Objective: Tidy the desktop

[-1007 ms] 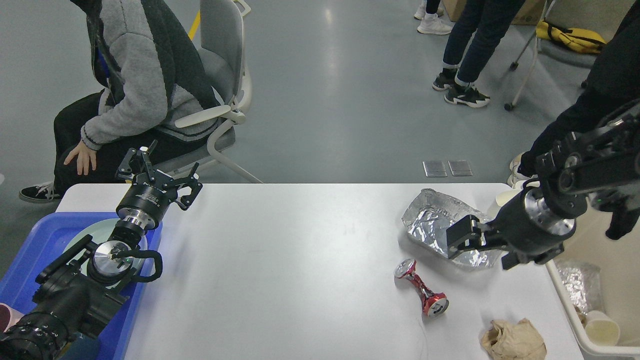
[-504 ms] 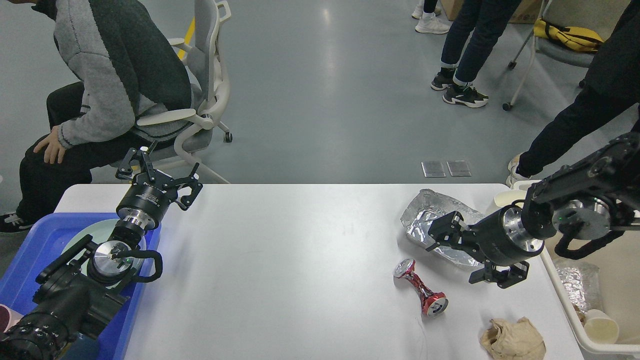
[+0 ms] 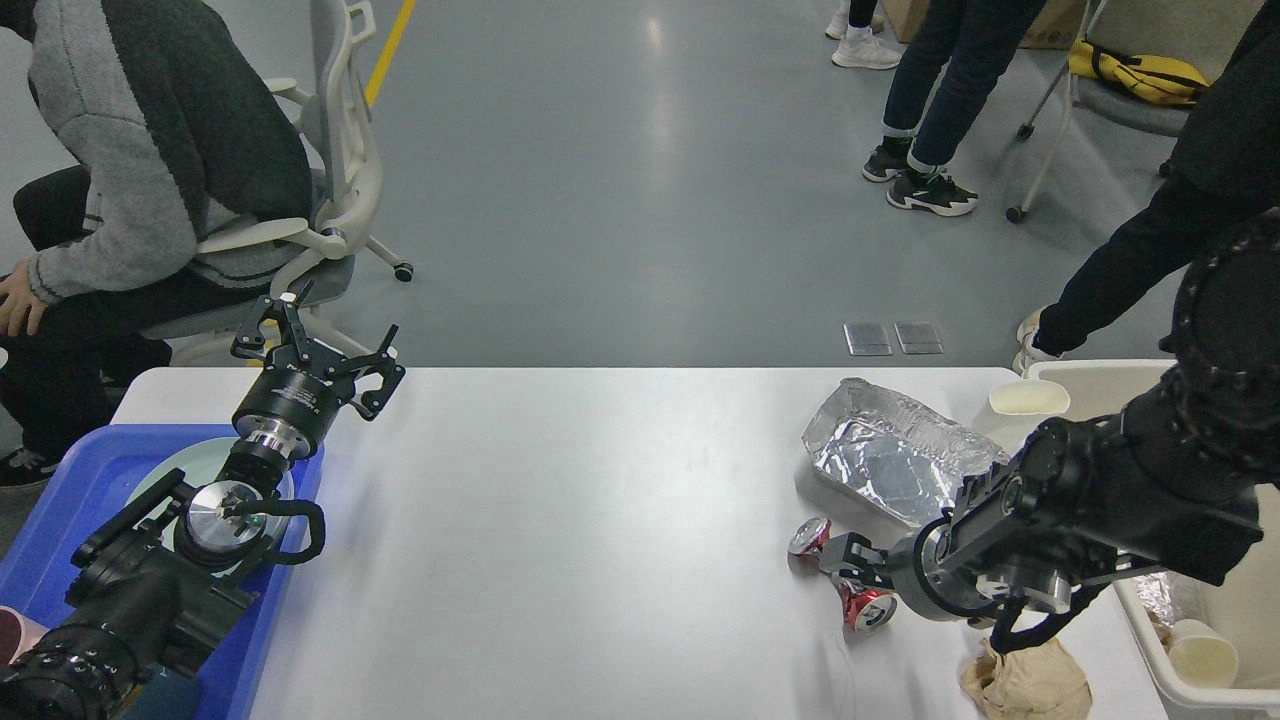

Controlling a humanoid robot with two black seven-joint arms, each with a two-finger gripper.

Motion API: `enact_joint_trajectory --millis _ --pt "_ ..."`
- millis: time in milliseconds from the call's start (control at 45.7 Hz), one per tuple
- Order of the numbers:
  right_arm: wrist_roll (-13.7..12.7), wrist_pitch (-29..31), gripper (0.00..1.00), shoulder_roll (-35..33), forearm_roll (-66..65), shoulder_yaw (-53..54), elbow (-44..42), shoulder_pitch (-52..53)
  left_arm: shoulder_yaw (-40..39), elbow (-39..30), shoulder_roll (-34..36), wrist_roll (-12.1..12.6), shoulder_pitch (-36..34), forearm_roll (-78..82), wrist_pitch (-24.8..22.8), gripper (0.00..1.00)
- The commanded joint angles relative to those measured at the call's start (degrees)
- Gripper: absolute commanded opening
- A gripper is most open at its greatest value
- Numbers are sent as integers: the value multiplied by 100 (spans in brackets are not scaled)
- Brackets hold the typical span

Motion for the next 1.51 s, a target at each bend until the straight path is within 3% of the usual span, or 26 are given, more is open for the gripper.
enact_joint_trajectory --millis 0,350,438,482,569,635,701,723,1270,1489 --pt "0 -120 100 -50 -21 -4 -205 -109 0 0 0 0 -1 6 -10 96" --pt "0 -111 100 3 5 58 -882 -917 0 0 0 0 -1 6 -1 96" --pt "-9 -120 93 3 49 145 -882 -988 0 0 0 0 -1 6 -1 96" --pt "-9 -129 78 3 93 242 -891 -1067 0 0 0 0 -1 -3 -1 96" --pt "-9 -120 66 3 111 295 -891 -1102 0 0 0 0 -1 -3 -1 96" --pt "-18 -103 37 11 111 321 -882 -1120 0 0 0 0 -1 -3 -1 96" --pt "-18 -111 16 11 111 321 -882 -1128 0 0 0 0 -1 -3 -1 96" --pt "-18 -111 0 11 111 321 -882 -1128 0 0 0 0 -1 6 -9 96" --pt "-79 -111 0 -50 93 330 -592 -900 0 0 0 0 -1 -3 -1 96" --pt "-35 99 0 -612 -275 216 471 425 0 0 0 0 8 6 -1 96"
